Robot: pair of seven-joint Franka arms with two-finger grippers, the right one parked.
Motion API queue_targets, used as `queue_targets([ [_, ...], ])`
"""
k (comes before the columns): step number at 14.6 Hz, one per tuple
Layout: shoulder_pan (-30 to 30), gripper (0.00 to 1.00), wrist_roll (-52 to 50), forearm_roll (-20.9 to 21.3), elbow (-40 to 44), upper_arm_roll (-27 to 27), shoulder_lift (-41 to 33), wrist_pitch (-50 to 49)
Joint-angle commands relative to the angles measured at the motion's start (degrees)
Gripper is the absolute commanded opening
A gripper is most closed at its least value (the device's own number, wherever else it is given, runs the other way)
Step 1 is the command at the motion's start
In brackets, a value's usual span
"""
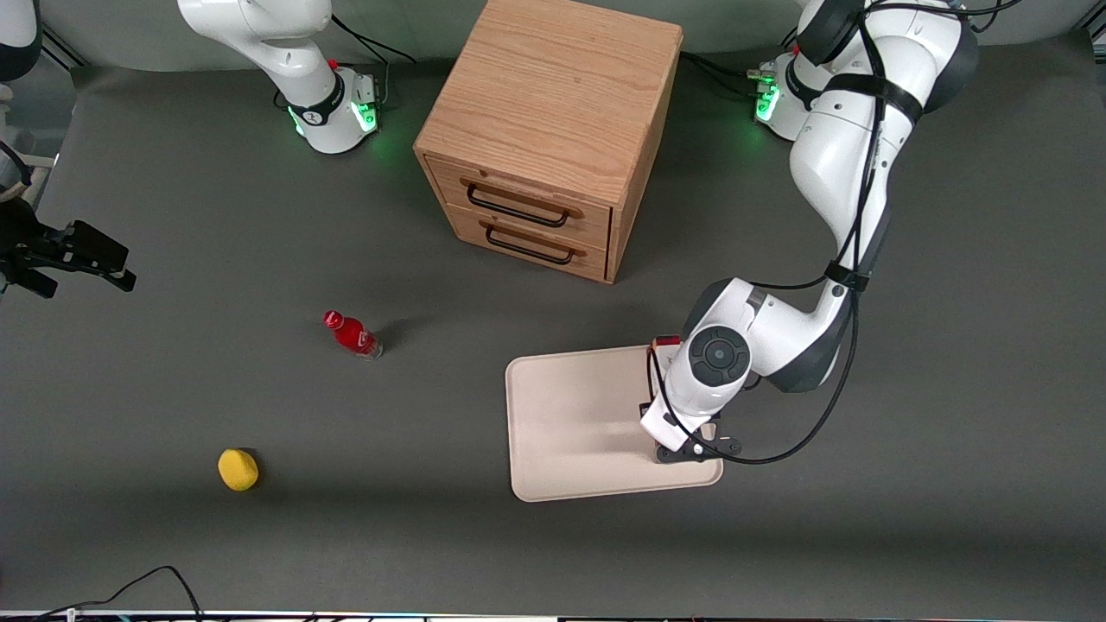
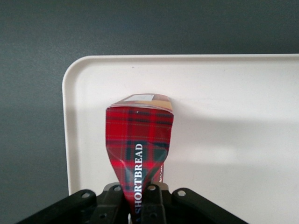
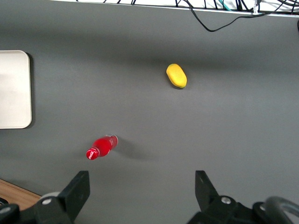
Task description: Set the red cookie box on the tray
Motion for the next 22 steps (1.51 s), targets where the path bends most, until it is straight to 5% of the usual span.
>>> queue_targets([
  [1,-0.3,0.37,1.3,1.3,1.8,0.2,0.6,0.0],
  [2,-0.3,0.61,1.8,1.4,1.7,0.2,0.3,0.0],
  [3,-0.3,1.0,1.9,1.6,1.8,0.3,0.0,-0.5],
  [10,1.9,1.0,3.6,0.7,1.8,0.1,-8.7,-12.5],
  [22,19.6,1.0,33.8,-9.0,1.4,0.3,-30.2,-38.7],
])
